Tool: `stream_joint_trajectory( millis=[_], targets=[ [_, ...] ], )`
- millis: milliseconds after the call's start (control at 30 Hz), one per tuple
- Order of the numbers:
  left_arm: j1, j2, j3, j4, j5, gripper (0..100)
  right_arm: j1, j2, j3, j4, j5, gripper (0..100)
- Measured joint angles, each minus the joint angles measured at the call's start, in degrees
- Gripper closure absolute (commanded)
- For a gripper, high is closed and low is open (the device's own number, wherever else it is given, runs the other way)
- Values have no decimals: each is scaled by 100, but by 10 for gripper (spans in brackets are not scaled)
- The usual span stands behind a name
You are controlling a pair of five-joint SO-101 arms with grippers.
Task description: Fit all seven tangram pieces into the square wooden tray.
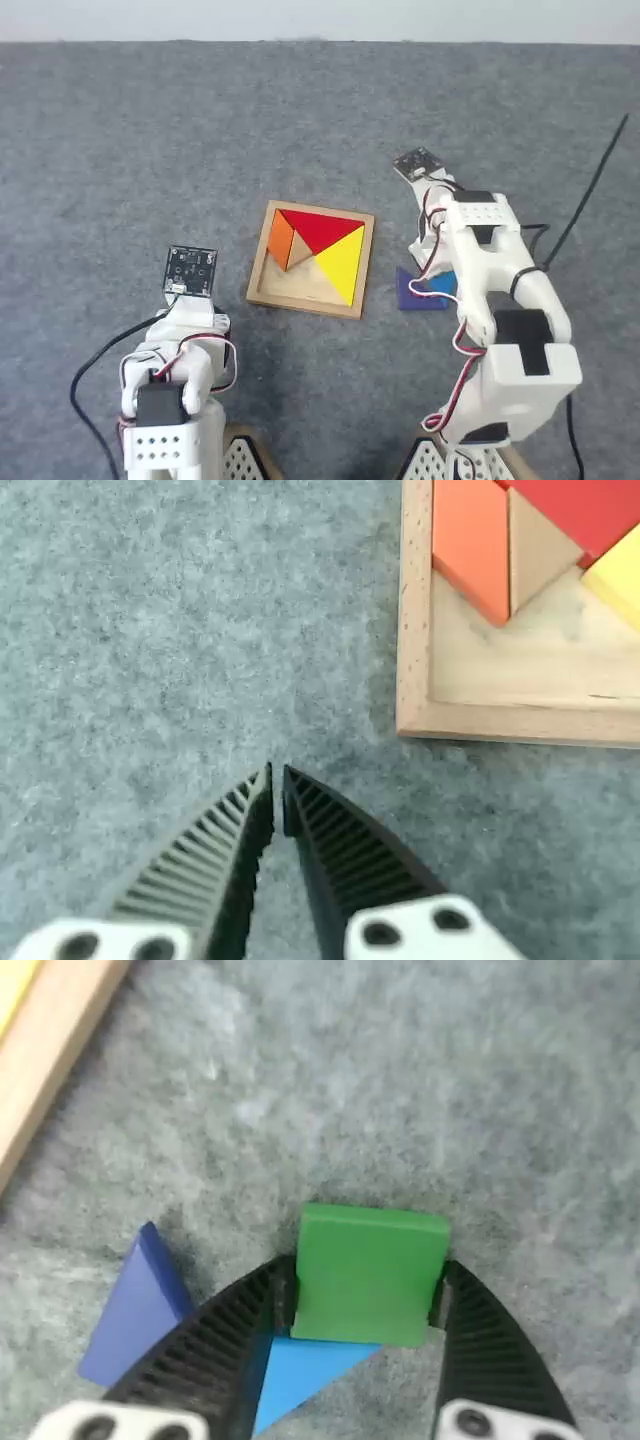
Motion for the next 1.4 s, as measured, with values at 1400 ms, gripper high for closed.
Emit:
stream_joint_trajectory(
  millis=[1400],
  targets=[
    [0,0,0,0,0,979,-3745,-571,-659,475,-114,991]
  ],
)
